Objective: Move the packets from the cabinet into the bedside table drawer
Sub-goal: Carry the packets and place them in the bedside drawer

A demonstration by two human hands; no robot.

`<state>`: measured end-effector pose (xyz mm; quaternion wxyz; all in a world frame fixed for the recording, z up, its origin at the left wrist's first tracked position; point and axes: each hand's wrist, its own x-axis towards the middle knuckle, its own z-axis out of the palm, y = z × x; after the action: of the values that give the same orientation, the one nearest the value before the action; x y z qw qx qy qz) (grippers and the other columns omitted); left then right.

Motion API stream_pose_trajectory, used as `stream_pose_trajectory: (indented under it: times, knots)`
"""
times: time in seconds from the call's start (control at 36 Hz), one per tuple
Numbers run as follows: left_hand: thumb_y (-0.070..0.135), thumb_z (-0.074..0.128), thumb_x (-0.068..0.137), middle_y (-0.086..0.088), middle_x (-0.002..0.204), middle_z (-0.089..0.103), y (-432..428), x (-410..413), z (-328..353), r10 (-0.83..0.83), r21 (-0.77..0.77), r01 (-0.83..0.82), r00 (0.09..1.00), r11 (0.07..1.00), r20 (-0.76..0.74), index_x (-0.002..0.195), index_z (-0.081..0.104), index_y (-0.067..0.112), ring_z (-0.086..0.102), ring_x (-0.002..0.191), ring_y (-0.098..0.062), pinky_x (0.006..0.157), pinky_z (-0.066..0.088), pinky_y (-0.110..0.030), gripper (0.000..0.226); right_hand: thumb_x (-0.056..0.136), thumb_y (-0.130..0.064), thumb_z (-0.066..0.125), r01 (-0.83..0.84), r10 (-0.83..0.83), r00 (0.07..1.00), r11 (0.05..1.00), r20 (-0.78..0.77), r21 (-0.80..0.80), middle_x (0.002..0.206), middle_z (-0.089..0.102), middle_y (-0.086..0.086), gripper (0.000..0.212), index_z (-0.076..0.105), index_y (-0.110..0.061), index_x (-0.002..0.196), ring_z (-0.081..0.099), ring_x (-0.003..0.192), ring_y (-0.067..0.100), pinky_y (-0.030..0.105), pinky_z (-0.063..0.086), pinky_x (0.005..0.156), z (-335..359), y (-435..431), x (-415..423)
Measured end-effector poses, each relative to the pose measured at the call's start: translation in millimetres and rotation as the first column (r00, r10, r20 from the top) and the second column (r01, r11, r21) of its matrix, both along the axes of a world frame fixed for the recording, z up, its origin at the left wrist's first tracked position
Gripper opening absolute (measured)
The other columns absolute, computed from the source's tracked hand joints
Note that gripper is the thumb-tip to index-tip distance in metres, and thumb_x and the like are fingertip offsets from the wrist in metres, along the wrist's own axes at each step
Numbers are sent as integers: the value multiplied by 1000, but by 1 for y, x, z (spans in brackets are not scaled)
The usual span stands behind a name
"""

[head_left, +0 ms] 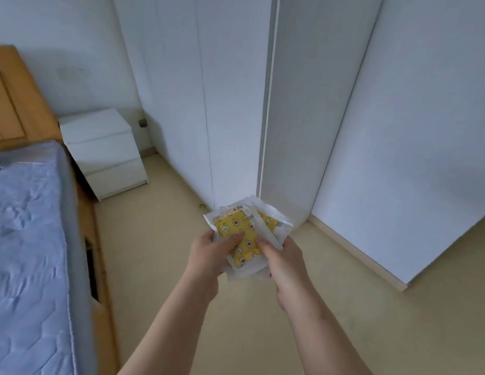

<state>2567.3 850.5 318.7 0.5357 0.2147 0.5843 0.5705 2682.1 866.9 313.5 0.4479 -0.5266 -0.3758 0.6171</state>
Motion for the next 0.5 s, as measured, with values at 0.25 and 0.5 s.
stream_pose_trajectory:
  times: [0.25, 0.5]
  knots:
    - [6, 69, 82, -10, 91, 74, 74, -109, -11, 301, -52, -303, 953, 952, -35, 96, 64, 7, 71, 82, -26, 67, 57, -32, 14, 90, -7, 58, -348, 347, 938, 937, -28, -36, 78, 68, -3, 14, 62, -20, 91, 64, 53, 0, 11, 42, 40, -8, 105, -116]
    - [7, 69, 83, -9, 89, 73, 176, -239, -19, 404, -41, -405, 914, 914, -25, 92, 63, 9, 71, 76, -22, 56, 56, -27, 11, 90, -10, 58, -447, 447, 894, 894, 9, -42, 85, 71, -1, 12, 62, -20, 95, 67, 70, 8, 16, 47, 47, -10, 216, -253]
